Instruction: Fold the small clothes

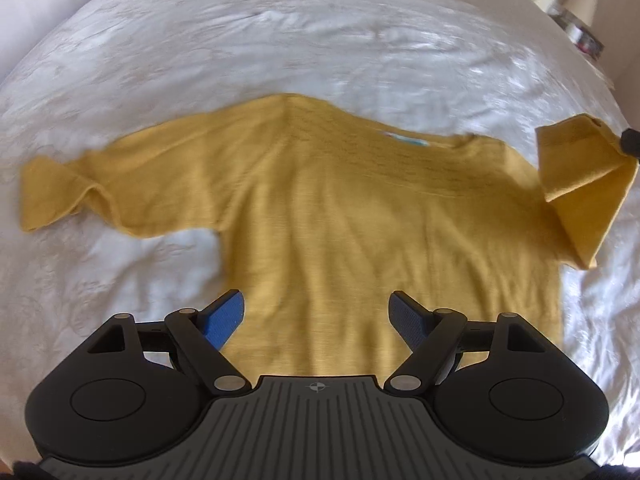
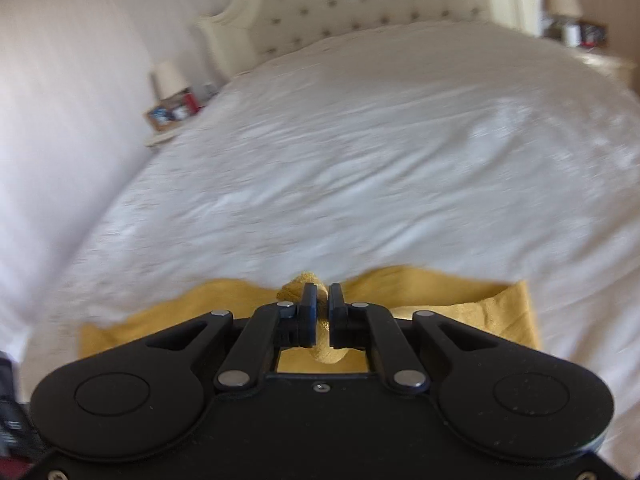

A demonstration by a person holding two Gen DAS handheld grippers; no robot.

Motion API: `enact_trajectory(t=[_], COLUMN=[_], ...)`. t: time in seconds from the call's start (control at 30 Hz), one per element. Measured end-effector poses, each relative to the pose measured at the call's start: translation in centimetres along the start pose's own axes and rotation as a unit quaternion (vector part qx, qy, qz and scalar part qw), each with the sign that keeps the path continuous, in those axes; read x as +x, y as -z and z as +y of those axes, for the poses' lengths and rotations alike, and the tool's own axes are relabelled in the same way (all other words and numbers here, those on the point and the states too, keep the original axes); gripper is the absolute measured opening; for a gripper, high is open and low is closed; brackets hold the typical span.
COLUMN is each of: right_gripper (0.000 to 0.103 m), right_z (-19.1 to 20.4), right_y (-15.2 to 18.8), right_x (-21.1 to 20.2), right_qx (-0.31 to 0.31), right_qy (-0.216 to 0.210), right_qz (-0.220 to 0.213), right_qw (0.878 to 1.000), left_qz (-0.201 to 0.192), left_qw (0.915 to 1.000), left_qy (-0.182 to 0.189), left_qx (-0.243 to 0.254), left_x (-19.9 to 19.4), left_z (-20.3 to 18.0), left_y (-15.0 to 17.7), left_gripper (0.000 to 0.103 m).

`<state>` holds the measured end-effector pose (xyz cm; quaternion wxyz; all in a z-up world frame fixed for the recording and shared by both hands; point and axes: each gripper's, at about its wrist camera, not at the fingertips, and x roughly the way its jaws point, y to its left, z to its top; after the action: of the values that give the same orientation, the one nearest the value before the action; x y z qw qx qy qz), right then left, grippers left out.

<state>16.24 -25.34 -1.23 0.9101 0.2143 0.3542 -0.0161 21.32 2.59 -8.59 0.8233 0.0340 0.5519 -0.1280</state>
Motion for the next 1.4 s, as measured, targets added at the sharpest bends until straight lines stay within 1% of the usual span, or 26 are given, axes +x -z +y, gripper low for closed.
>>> enact_trajectory(t=[0.07, 0.1, 0.17, 0.2, 0.23, 0.3, 0.33, 0.43, 0.53, 0.57, 0.6, 0.63, 0.67, 0.7, 0.77, 0.87, 0.97, 1.13, 1.2, 1.23, 1.27, 1.33, 1.37, 1.4], right_gripper=[0.01, 0.013, 0.014, 0.015, 0.018, 0.022, 0.022, 0.022, 0.022, 0.022, 0.026, 0.034, 0.038, 0.041, 0.041, 0.041, 0.041, 0.043, 0.043, 0.043, 0.043, 0.043, 0.043, 0.043], right_z=[2.6, 3.8, 5.8, 6.6, 7.5, 8.6, 8.9, 9.1, 8.3, 8.0, 7.6, 7.3, 7.0, 6.5, 5.7, 4.4, 3.1, 1.0, 0.3, 0.0, -0.2, -0.7, -0.9, -1.1], right_y=[1.4, 2.3, 4.8, 6.0, 7.6, 9.9, 11.0, 12.1, 12.0, 11.9, 11.8, 11.6, 11.5, 11.4, 11.4, 11.6, 11.6, 11.4, 11.3, 11.2, 11.2, 11.1, 11.0, 11.0], right_x=[1.5, 2.5, 5.0, 6.1, 7.0, 7.7, 7.6, 6.8, 6.3, 6.1, 5.8, 5.7, 5.5, 5.3, 5.0, 4.7, 4.7, 5.3, 5.9, 6.2, 6.5, 6.9, 7.1, 7.3], right_qx=[-0.008, -0.02, -0.053, -0.07, -0.088, -0.108, -0.117, -0.132, -0.121, -0.118, -0.117, -0.116, -0.115, -0.113, -0.111, -0.106, -0.098, -0.075, -0.068, -0.066, -0.065, -0.06, -0.056, -0.053], right_qy=[-0.025, -0.026, -0.034, -0.038, -0.035, -0.03, -0.027, -0.015, 0.004, 0.009, 0.019, 0.026, 0.032, 0.036, 0.04, 0.047, 0.051, 0.046, 0.043, 0.042, 0.042, 0.039, 0.038, 0.038], right_qz=[0.016, 0.028, 0.075, 0.103, 0.135, 0.166, 0.175, 0.182, 0.177, 0.174, 0.17, 0.166, 0.164, 0.163, 0.165, 0.17, 0.174, 0.183, 0.188, 0.19, 0.192, 0.195, 0.196, 0.197], right_qw=[1.0, 0.999, 0.995, 0.991, 0.986, 0.98, 0.977, 0.974, 0.977, 0.978, 0.978, 0.979, 0.979, 0.979, 0.979, 0.979, 0.979, 0.979, 0.979, 0.979, 0.978, 0.978, 0.978, 0.978], left_qz=[-0.002, -0.003, -0.005, -0.005, -0.005, -0.003, -0.001, 0.003, 0.007, 0.008, 0.01, 0.014, 0.019, 0.025, 0.034, 0.04, 0.049, 0.02, 0.007, 0.002, -0.001, -0.011, -0.016, -0.023], left_qw=[0.9998, 0.9995, 0.9988, 0.9984, 0.9982, 0.998, 0.9981, 0.9988, 0.9997, 0.9999, 0.9998, 0.9995, 0.999, 0.9984, 0.9975, 0.9969, 0.9971, 0.9972, 0.997, 0.9973, 0.9975, 0.9967, 0.9967, 0.9969], left_qy=[-0.015, -0.023, -0.037, -0.041, -0.043, -0.043, -0.04, -0.022, -0.001, 0.006, 0.015, 0.027, 0.038, 0.046, 0.058, 0.064, 0.058, 0.071, 0.075, 0.071, 0.067, 0.079, 0.078, 0.075], left_qx=[-0.015, -0.022, -0.033, -0.037, -0.042, -0.046, -0.047, -0.043, -0.025, -0.013, -0.001, 0.008, 0.014, 0.019, 0.024, 0.021, 0.006, -0.011, -0.018, -0.02, -0.021, -0.018, -0.016, -0.008], left_x=[0.0, -0.1, -0.1, -0.1, -0.1, 0.1, 0.3, 1.1, 2.4, 3.0, 3.6, 4.3, 5.1, 5.8, 7.4, 9.3, 10.7, 10.9, 10.7, 10.6, 10.6, 10.2, 9.8, 9.4], left_z=[2.3, 3.3, 5.1, 5.8, 6.4, 7.1, 7.4, 7.2, 5.7, 4.9, 4.0, 3.1, 2.4, 1.6, 0.3, -0.8, -1.0, -0.6, -0.4, -0.4, -0.6, -0.5, -0.6, -0.8], left_y=[0.1, 0.1, 0.2, 0.1, 0.1, -0.1, -0.2, -0.6, -1.0, -1.0, -1.0, -1.0, -1.0, -1.0, -0.7, -0.2, 0.3, 0.3, 0.0, -0.2, -0.5, -0.7, -0.9, -1.1], left_gripper=[0.079, 0.079, 0.079, 0.079, 0.079, 0.079, 0.079, 0.079, 0.079, 0.077, 0.075, 0.07, 0.066, 0.065, 0.06, 0.059, 0.059, 0.059, 0.045, 0.031, 0.019, 0.013, 0.008, 0.008])
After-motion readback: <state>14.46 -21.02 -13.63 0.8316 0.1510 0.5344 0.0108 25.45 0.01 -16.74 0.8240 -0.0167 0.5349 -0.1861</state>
